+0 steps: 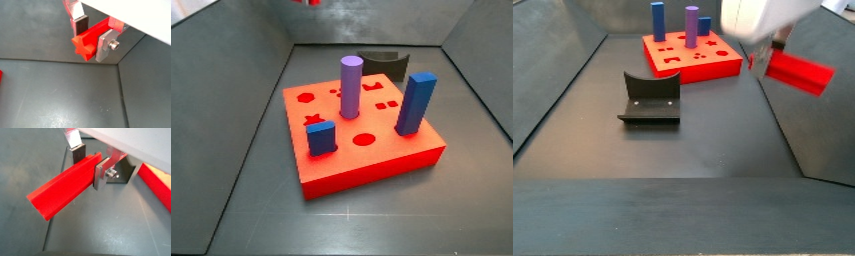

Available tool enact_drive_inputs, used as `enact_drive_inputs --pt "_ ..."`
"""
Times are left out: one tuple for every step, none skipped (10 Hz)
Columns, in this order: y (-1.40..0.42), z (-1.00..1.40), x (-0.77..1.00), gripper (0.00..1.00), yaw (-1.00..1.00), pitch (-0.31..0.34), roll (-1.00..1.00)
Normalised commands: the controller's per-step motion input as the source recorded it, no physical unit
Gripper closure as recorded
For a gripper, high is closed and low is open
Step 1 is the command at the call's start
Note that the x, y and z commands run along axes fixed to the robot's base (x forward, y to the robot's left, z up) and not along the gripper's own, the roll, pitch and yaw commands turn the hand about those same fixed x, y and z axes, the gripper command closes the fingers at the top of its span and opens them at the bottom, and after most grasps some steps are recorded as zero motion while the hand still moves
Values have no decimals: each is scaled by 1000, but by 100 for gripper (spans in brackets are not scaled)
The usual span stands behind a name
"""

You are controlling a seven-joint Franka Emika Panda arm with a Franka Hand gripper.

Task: Pick up the star object. Move up. Place the star object on the fixture. Regrasp the star object. Move to above the board. Insert the star object.
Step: Place the star object on the fixture.

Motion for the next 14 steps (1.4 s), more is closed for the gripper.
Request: enact_drive_inputs --pt "7 337 5 100 -7 69 -19" --pt "-439 -5 1000 100 -1000 -8 -15" --pt "-433 -44 1000 100 -1000 -4 -17" --pt "-370 -37 1000 100 -1000 -4 -21" --pt "-353 -36 1000 100 -1000 -1 -24" --pt "-324 -38 1000 100 -1000 4 -28" --pt "-290 -38 1000 100 -1000 11 -32" --pt "-266 -38 1000 100 -1000 18 -34" --pt "-248 -36 1000 100 -1000 25 -35" --pt "-217 -36 1000 100 -1000 44 -37" --pt "-198 -34 1000 100 -1000 67 -37" --pt "-169 -31 1000 100 -737 89 -26" --pt "-152 -28 1000 100 -579 97 -18" --pt "-126 -24 1000 100 -331 114 -4"
